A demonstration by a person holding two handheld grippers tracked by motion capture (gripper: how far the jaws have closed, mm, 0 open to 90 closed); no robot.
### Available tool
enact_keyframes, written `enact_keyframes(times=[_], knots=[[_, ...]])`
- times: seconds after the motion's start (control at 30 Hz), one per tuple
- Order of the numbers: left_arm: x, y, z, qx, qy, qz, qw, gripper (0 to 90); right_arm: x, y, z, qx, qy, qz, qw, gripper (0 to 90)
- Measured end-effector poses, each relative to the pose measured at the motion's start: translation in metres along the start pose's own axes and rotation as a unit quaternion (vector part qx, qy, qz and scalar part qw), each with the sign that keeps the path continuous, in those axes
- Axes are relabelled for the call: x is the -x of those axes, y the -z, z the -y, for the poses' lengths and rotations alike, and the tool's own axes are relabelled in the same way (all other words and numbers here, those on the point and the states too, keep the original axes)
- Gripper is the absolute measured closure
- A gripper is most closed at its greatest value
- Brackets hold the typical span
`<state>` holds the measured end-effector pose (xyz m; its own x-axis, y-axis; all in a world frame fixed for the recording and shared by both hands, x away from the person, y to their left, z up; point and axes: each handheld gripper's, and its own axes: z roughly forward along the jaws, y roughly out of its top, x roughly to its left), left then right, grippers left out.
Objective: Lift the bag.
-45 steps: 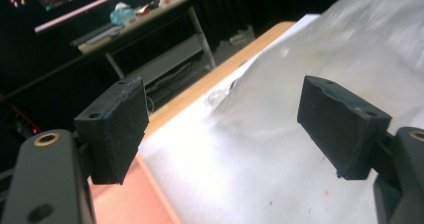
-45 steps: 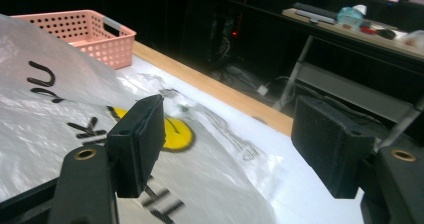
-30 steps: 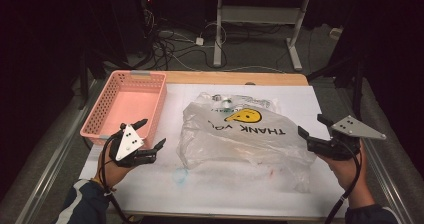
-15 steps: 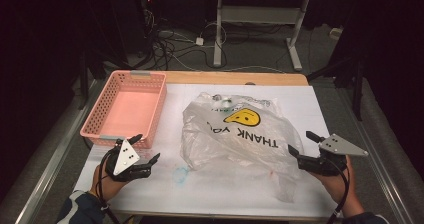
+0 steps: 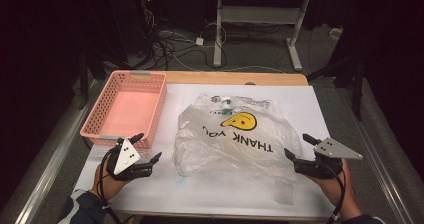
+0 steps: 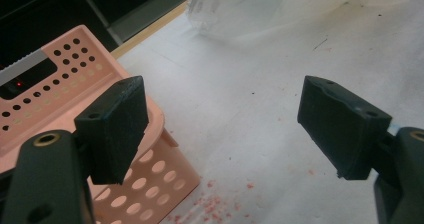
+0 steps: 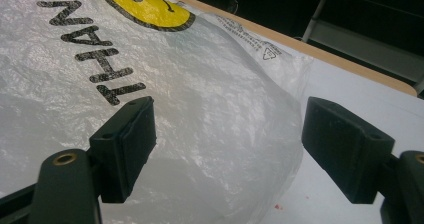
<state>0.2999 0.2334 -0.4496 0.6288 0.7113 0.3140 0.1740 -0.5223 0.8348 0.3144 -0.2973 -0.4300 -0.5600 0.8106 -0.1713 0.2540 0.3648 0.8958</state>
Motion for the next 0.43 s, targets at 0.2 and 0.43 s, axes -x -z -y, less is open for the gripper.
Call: enact_keyframes(times=[0.2, 0.43], knots=[[0.0011, -0.0016, -0.0016, -0.002, -0.002, 0.001, 1.0000, 19.9, 0.0008, 0.0008, -0.0002, 0.004, 0.000, -0.002, 1.0000, 22.6], [0.0011, -0.0035, -0.0026, -0.001, 0.001, 0.002, 1.0000, 19.9, 0.0012, 0.0021, -0.0026, 0.012, -0.005, -0.004, 0.9999, 22.5]])
